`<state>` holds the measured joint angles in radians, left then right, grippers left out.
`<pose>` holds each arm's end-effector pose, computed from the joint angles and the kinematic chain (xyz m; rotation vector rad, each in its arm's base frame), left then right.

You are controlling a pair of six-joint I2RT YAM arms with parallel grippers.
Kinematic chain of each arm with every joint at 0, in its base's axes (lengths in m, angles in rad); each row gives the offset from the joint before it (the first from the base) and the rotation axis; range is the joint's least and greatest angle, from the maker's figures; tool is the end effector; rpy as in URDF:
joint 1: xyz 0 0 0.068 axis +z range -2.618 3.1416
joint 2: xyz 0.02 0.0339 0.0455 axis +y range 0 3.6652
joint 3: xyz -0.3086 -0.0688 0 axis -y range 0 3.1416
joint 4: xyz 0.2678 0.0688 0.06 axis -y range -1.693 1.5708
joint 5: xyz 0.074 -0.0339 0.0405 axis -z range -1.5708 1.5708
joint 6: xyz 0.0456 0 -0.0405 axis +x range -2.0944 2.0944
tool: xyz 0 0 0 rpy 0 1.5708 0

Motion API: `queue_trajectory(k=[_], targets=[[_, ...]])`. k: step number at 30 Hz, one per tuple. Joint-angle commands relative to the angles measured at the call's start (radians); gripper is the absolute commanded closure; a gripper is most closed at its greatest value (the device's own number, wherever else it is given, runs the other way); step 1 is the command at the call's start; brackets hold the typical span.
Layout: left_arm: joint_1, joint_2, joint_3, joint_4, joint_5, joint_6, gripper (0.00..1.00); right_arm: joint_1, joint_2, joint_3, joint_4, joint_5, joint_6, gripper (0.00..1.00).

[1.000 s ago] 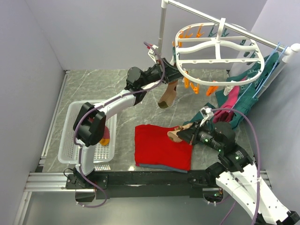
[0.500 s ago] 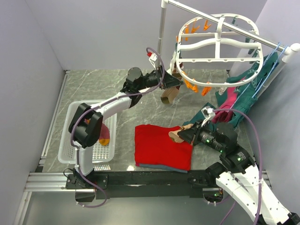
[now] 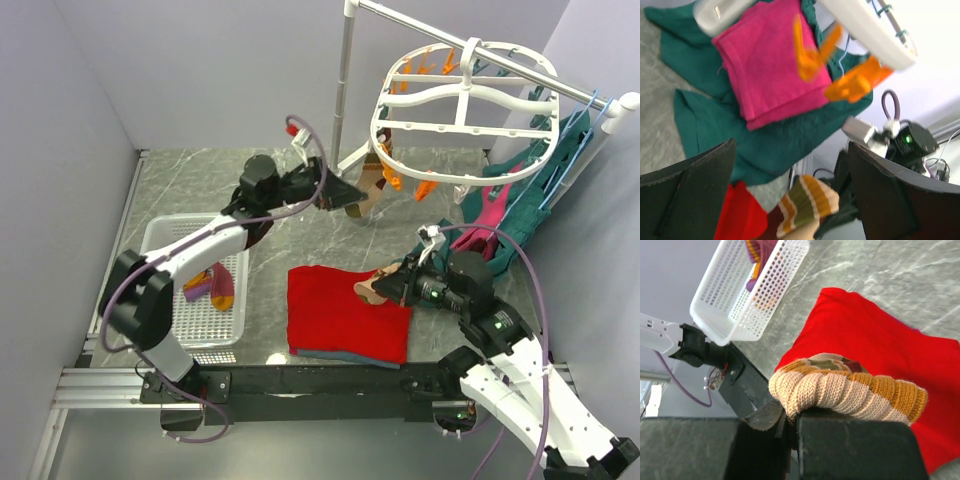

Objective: Remove the socks clipped to the hanger

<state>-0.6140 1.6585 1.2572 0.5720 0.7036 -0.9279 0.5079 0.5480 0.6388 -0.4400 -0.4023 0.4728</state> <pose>0.3297 -0.2685 0.3900 0.4273 1.6459 -1.7000 0.1021 0.0773 0.3186 -0.3227 2.0078 1.0259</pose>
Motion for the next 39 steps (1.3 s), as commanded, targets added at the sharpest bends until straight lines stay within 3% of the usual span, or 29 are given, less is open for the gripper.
queue_trajectory(k=[1,3,7,12,19,25,28,32,33,34,37,39], targets=[[0.011,-0.144,-0.129,0.021,0.066,0.054,0.03,0.003,0.047,0.053,0.116,-0.105,-0.036,1.00],[0.008,-0.216,-0.230,0.083,0.129,0.037,0.03,0.003,0.059,0.053,0.138,-0.166,-0.042,1.00],[-0.045,-0.370,-0.393,0.034,0.131,0.101,0.03,0.003,0.081,0.058,0.190,-0.227,-0.025,1.00],[-0.196,-0.551,-0.496,-0.210,-0.060,0.297,0.01,0.004,0.090,0.030,0.302,-0.322,0.052,1.00],[-0.371,-0.582,-0.527,-0.342,-0.312,0.434,0.03,0.004,0.061,-0.002,0.362,-0.403,0.135,1.00],[-0.424,-0.502,-0.513,-0.327,-0.375,0.465,0.10,0.004,0.017,-0.001,0.339,-0.403,0.165,1.00],[-0.443,-0.454,-0.492,-0.314,-0.411,0.471,0.19,0.004,0.007,-0.002,0.319,-0.395,0.165,1.00],[-0.444,-0.444,-0.479,-0.290,-0.420,0.475,0.65,0.004,-0.002,0.001,0.279,-0.366,0.144,1.00],[-0.444,-0.448,-0.475,-0.300,-0.443,0.478,0.66,0.004,-0.006,0.002,0.256,-0.340,0.139,1.00],[-0.444,-0.451,-0.472,-0.310,-0.460,0.482,0.69,0.003,-0.008,0.004,0.247,-0.331,0.132,0.98],[-0.441,-0.468,-0.467,-0.345,-0.516,0.480,0.98,0.004,-0.008,0.001,0.234,-0.323,0.127,0.89],[-0.425,-0.489,-0.473,-0.357,-0.530,0.457,0.99,0.004,0.001,0.001,0.234,-0.319,0.127,0.77]])
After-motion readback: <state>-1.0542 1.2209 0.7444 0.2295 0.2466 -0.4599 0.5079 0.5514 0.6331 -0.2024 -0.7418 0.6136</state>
